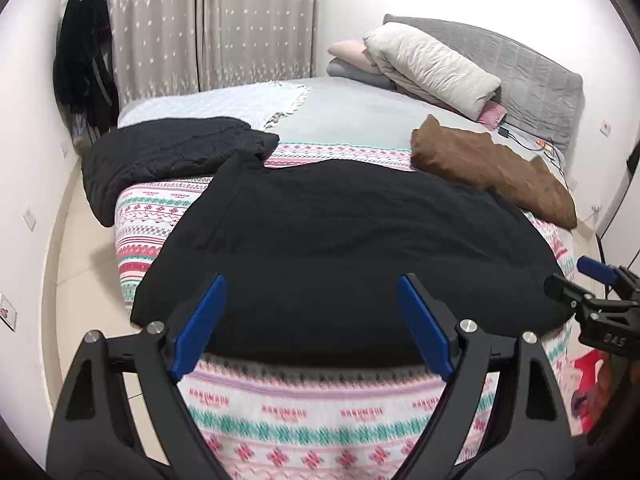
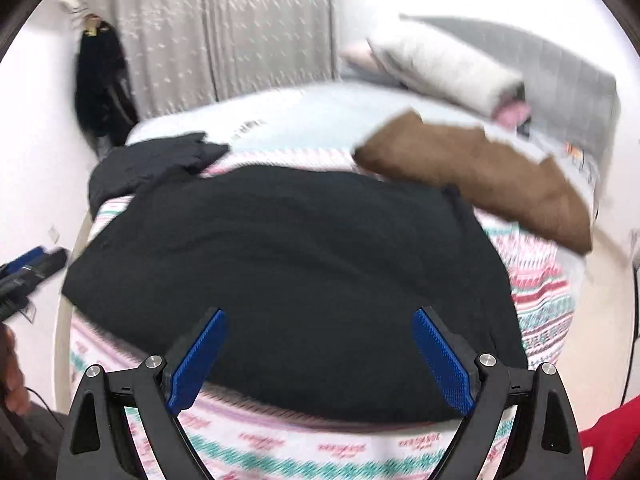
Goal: Fold large clothes
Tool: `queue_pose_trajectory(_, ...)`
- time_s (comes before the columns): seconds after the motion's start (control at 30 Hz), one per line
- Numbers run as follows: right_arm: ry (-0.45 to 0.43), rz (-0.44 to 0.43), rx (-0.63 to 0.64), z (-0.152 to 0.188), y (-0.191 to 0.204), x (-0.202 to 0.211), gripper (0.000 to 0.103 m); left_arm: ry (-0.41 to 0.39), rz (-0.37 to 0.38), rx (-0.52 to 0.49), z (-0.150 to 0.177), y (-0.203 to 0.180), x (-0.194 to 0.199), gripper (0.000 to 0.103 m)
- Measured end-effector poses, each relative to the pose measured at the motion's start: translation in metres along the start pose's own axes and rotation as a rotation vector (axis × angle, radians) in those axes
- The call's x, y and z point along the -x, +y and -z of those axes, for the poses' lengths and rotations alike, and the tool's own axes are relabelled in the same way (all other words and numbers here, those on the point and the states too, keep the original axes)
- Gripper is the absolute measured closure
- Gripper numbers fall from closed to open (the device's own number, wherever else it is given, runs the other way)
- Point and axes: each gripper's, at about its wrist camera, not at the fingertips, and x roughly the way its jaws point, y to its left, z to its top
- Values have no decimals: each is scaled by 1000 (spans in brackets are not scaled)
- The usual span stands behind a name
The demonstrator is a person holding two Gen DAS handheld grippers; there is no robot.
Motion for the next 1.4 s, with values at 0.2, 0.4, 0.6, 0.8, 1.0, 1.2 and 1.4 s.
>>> queue_pose_trajectory(0.2,16,-69,-189,38,-5,12,8,1,-13,51,20,8,9,14)
queue_pose_trajectory(0.4,-116,51,-135,64,14,56,8,-51,-50,1,34,-8,35,13)
queue_pose_trajectory(0.6,-148,57,-139,78,28,78,6,-89,-73,-73,47,-24,52,5)
queue_pose_trajectory(0.8,-125,66,-139,86,29,70,5,-91,-70,-74,46,-26,46,5)
queue_pose_trajectory(1.0,-104,91,-126,88,31,61,5,-40,-59,-49,48,-28,33,5)
queue_pose_trajectory(1.2,-106,109,-119,87,31,61,5,-46,-61,-70,53,-35,37,5)
queue_pose_trajectory(1.4,-143,126,-116,87,29,70,5,-77,-68,-56,51,-30,46,5)
